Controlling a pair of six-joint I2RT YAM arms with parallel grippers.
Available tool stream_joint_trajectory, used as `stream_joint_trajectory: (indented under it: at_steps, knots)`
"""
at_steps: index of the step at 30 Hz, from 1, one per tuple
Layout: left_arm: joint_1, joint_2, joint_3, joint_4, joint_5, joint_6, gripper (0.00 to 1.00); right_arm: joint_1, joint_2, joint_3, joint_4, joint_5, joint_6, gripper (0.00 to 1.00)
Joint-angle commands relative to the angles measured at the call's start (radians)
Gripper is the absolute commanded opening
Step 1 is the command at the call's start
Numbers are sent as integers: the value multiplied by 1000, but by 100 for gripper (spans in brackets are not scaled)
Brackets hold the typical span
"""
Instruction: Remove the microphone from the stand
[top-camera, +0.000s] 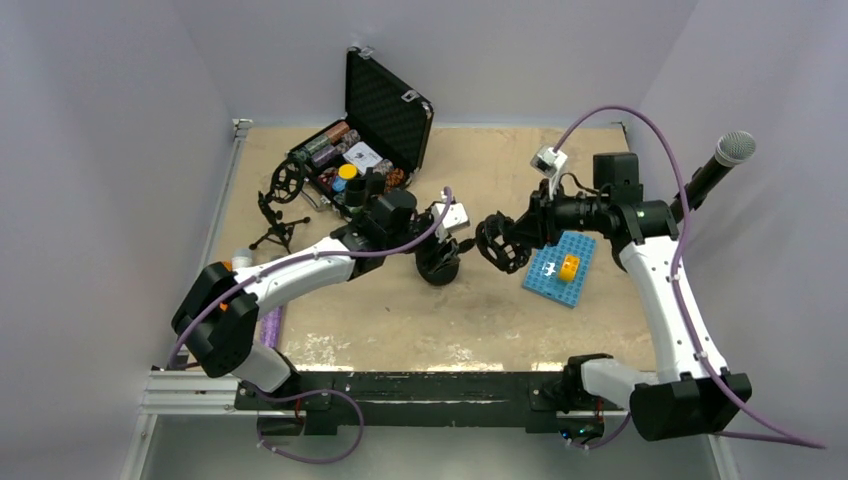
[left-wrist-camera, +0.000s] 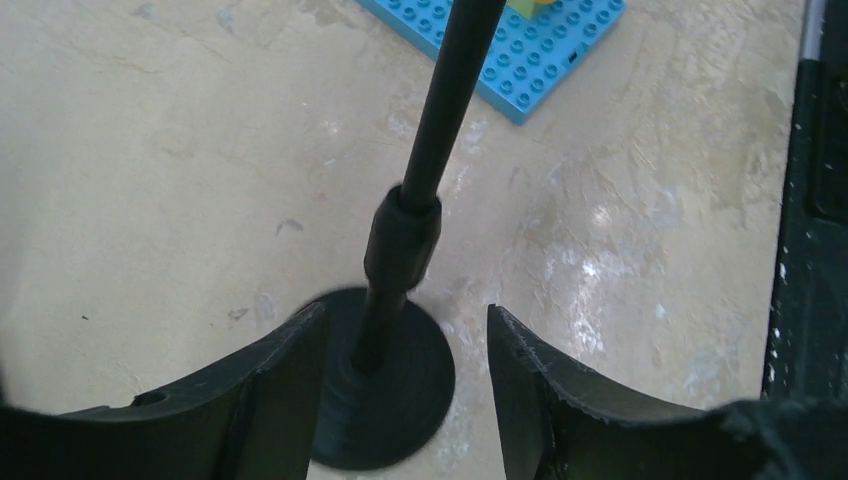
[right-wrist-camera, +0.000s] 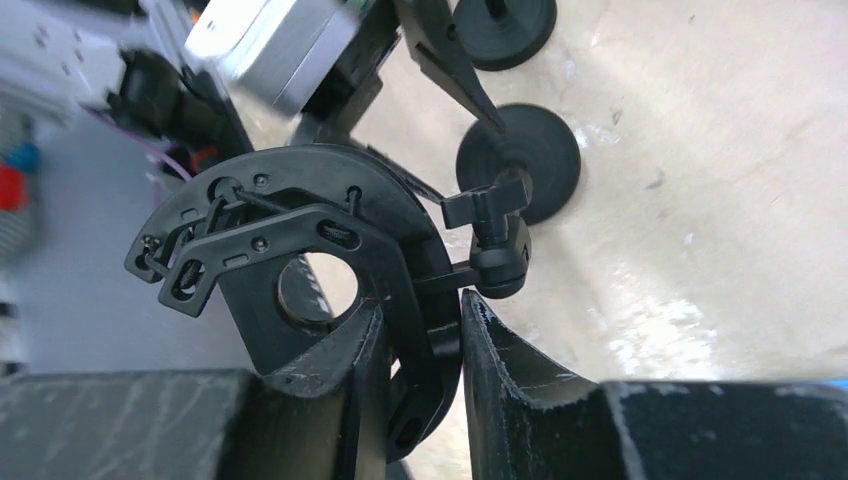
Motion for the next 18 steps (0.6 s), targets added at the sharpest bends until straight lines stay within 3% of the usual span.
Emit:
stream_joint_trajectory:
  at_steps: [1,3,6,12,15,18]
  knots:
    - [82,-38,62,-160,280,105,63,-3,-117,4,-75,-114,-502,0]
    - [94,-26,97,-244,366,196,62,-2,-145,-12,-160,-152,-739,0]
    - [91,7,142,-309,452,296,62,15,-157,-1,-263,-179,-915,0]
    - [57,106,234,-250,469,331,62,98,-164,28,-448,-107,-1251,1]
    - [46,156,295,-278,508,365,62,118,-183,10,-425,-77,-1272,1]
    - [32,203,383,-478,562,481,60,128,-187,4,-411,-68,-1272,1]
